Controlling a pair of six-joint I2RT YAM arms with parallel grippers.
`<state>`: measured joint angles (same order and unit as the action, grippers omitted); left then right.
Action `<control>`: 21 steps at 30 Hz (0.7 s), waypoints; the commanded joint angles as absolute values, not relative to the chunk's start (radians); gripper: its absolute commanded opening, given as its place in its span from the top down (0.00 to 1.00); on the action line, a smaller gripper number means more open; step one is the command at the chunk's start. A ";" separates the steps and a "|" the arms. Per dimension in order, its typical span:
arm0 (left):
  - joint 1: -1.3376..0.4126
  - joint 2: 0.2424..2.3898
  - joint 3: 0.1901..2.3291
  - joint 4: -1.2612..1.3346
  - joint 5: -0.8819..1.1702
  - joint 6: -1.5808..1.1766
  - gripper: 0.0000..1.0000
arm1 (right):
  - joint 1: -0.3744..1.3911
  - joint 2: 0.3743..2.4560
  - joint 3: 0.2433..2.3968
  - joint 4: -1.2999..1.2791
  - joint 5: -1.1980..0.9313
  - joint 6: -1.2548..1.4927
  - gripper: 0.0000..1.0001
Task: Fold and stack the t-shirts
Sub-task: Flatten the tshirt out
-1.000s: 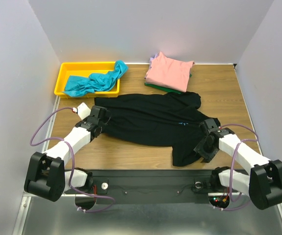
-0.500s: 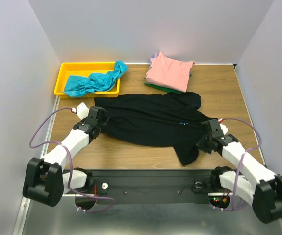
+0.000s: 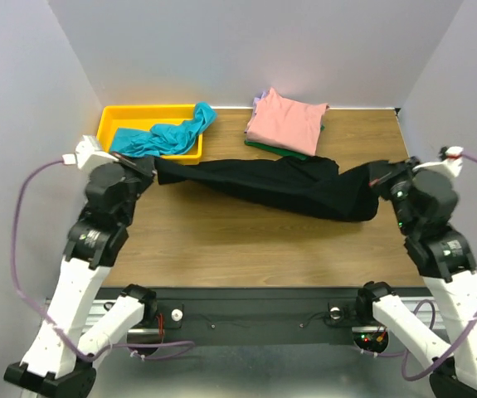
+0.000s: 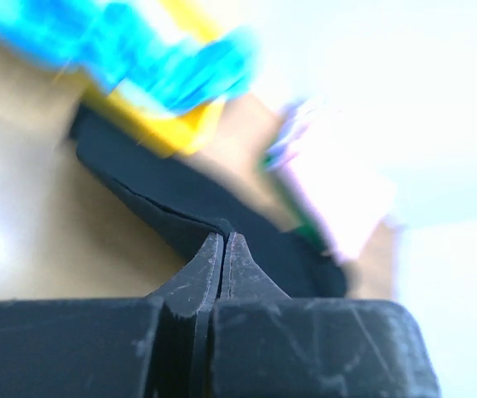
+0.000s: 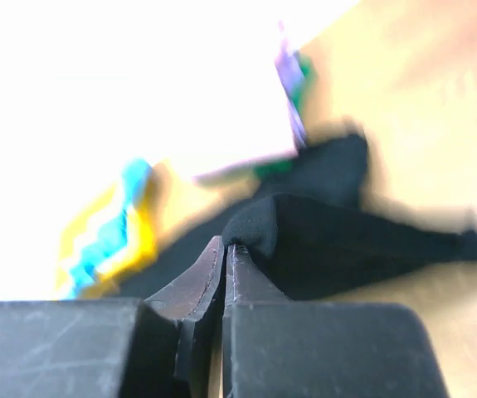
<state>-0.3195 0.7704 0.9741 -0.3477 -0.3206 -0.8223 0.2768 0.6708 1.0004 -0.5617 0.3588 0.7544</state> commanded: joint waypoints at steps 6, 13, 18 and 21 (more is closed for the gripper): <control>-0.321 0.773 1.426 -0.390 -0.308 -0.733 1.00 | 0.282 0.807 1.556 -0.512 0.399 0.546 0.99; -0.321 0.759 1.736 -0.425 -0.170 -0.658 1.00 | 0.282 0.900 2.021 -0.532 0.192 0.442 1.00; -0.319 0.738 1.873 -0.434 -0.135 -0.644 1.00 | 0.282 0.954 2.241 -0.543 0.060 0.428 1.00; -0.319 0.745 1.965 -0.463 -0.133 -0.630 1.00 | 0.282 0.983 2.359 -0.542 0.066 0.413 1.00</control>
